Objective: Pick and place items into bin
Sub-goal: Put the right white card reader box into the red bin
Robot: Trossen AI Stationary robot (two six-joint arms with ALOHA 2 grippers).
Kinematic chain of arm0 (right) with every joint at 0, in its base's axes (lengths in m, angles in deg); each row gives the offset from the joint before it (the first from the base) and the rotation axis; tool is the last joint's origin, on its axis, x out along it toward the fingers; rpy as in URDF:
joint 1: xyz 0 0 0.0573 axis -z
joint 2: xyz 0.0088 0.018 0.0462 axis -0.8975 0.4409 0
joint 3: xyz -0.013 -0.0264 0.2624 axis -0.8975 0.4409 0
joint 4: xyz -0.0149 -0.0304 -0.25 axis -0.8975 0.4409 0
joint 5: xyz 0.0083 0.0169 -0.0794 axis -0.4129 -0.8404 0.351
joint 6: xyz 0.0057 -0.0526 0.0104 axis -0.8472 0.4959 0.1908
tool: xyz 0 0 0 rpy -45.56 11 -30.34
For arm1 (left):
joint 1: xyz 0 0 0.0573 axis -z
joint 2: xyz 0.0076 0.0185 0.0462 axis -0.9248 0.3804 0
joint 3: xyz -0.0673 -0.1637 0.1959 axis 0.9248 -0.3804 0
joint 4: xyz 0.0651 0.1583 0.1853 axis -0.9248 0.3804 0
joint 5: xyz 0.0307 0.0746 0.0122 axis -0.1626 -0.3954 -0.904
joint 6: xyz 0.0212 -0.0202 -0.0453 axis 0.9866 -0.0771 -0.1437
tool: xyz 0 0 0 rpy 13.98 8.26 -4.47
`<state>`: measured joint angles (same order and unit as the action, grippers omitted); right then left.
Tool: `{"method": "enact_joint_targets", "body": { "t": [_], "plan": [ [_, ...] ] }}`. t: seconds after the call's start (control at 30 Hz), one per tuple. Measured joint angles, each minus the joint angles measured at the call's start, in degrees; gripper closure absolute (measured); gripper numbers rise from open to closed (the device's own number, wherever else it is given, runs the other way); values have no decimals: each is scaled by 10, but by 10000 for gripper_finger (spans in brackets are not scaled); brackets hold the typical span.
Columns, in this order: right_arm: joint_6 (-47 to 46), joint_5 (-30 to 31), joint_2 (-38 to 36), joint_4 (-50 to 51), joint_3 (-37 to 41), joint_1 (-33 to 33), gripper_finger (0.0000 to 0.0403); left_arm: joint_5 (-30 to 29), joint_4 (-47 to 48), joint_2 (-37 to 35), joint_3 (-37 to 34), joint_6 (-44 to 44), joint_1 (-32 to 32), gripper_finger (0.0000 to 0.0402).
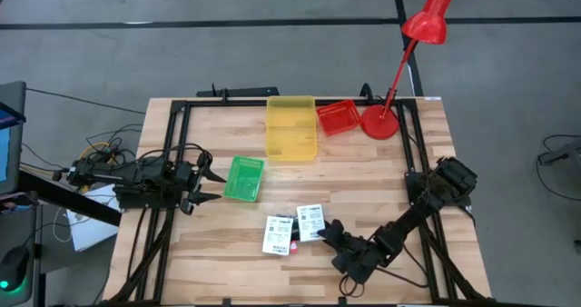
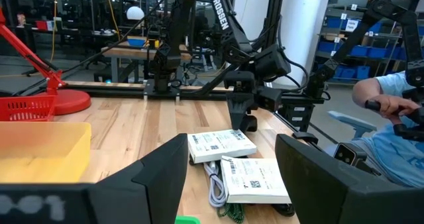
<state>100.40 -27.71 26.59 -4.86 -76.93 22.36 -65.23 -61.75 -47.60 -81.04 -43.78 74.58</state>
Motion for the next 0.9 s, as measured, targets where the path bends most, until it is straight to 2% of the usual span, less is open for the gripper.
{"method": "enact_joint_targets", "body": {
  "t": [0.63,0.77,0.9],
  "plan": [
    [-1,-14,0,-1,0,15,188,0,0,0,0,0,0,180],
    [-7,-11,0,-3,0,15,206,0,0,0,0,0,0,180],
    [-8,-11,0,-3,0,15,245,0,0,0,0,0,0,180]
  ]
}}
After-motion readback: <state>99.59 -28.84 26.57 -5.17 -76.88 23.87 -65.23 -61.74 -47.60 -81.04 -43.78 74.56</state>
